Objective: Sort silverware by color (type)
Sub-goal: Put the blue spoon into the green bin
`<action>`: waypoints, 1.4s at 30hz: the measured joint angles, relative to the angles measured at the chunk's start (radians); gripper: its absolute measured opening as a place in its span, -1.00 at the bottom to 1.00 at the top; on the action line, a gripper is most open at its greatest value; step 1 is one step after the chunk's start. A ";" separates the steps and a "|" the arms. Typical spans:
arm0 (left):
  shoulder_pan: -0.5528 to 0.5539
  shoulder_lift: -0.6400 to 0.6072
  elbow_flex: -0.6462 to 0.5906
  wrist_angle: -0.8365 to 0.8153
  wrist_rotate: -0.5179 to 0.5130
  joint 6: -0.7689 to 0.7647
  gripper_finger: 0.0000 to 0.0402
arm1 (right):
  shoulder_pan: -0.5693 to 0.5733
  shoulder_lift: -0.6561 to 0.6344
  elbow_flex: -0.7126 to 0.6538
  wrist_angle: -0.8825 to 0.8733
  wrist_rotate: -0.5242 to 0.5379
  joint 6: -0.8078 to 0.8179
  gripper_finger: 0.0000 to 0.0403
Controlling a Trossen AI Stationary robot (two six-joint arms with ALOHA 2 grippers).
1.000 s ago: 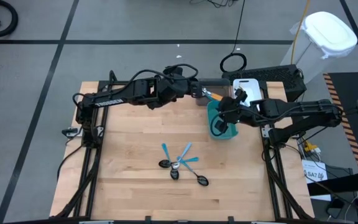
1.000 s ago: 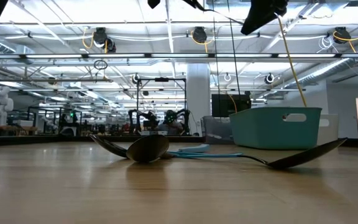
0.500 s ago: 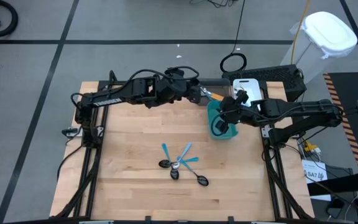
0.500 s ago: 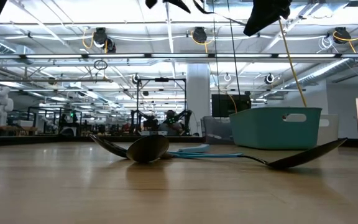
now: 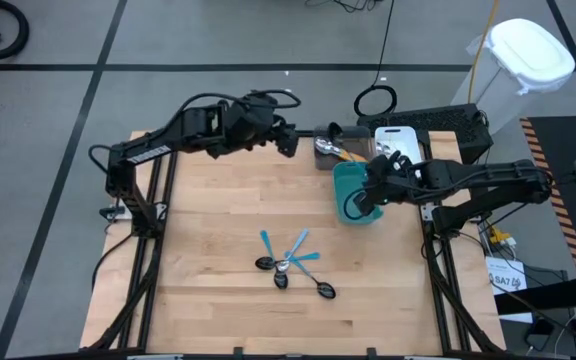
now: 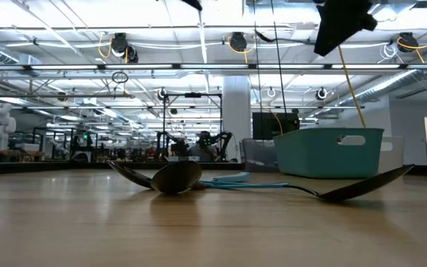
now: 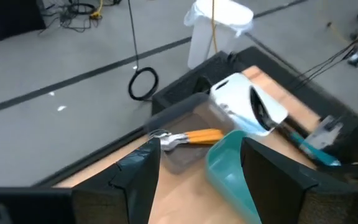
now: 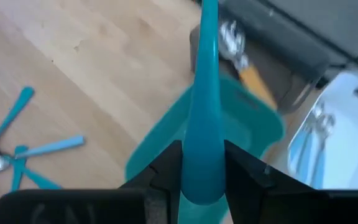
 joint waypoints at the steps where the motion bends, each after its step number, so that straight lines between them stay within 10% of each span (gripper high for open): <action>1: 0.010 0.000 0.000 -0.001 0.007 0.021 0.10 | 0.003 0.000 -0.012 -0.009 -0.013 0.024 -0.58; 18: 0.163 0.007 -0.001 -0.042 0.211 0.262 0.10 | -0.003 0.002 -0.253 -0.018 -0.345 0.197 -0.58; 42: 0.191 0.007 -0.001 -0.042 0.214 0.295 0.10 | -0.282 0.134 -0.282 0.021 -0.695 0.037 -0.58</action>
